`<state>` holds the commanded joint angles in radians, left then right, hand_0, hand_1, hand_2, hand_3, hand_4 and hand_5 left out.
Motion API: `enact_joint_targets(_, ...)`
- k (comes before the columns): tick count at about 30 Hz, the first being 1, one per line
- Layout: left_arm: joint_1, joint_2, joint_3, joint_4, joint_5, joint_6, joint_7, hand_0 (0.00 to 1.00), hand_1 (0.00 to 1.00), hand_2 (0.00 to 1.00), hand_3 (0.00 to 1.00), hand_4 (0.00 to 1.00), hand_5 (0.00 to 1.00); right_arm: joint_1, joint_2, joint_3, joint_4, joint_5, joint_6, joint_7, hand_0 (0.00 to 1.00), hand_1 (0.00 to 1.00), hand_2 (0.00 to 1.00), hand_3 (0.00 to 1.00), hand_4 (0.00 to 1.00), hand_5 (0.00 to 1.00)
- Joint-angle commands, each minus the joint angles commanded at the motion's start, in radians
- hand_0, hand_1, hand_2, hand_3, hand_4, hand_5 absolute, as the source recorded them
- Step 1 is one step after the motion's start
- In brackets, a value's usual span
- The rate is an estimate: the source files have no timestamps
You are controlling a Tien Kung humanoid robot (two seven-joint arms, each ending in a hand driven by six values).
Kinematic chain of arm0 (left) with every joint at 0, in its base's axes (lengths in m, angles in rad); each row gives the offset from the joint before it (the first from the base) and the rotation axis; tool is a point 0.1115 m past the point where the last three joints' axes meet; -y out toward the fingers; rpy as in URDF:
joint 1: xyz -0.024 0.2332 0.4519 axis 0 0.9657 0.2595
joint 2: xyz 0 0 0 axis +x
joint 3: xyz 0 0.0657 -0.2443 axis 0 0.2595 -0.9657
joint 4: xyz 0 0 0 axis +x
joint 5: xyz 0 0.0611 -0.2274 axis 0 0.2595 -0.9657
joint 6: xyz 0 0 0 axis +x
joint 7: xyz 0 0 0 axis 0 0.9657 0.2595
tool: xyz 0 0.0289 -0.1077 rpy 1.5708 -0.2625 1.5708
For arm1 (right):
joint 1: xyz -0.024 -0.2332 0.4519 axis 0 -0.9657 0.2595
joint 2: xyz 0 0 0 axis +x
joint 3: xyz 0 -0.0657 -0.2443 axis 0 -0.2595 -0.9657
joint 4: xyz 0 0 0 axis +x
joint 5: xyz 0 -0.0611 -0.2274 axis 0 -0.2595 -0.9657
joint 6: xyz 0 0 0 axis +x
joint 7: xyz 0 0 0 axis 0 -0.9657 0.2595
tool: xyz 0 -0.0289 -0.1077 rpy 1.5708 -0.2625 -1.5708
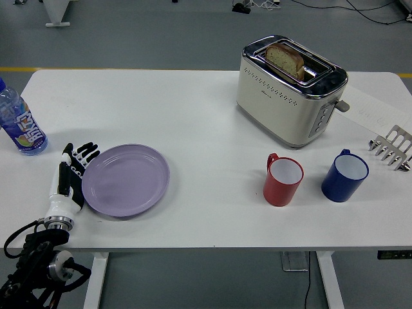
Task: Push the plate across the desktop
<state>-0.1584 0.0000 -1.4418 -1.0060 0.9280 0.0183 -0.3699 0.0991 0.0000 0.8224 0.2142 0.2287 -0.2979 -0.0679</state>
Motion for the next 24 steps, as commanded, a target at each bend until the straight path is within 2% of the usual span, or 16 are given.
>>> enact_joint_targets(24,-0.015,0.0,0.097,-0.006,-0.02,0.001,0.002,0.785,0.769,0.738,0.616,0.542,0.998,0.005,0.0,0.007,-0.001,-0.012,-0.001,0.0,0.568,0.475,0.617,0.624,0.396,0.57)
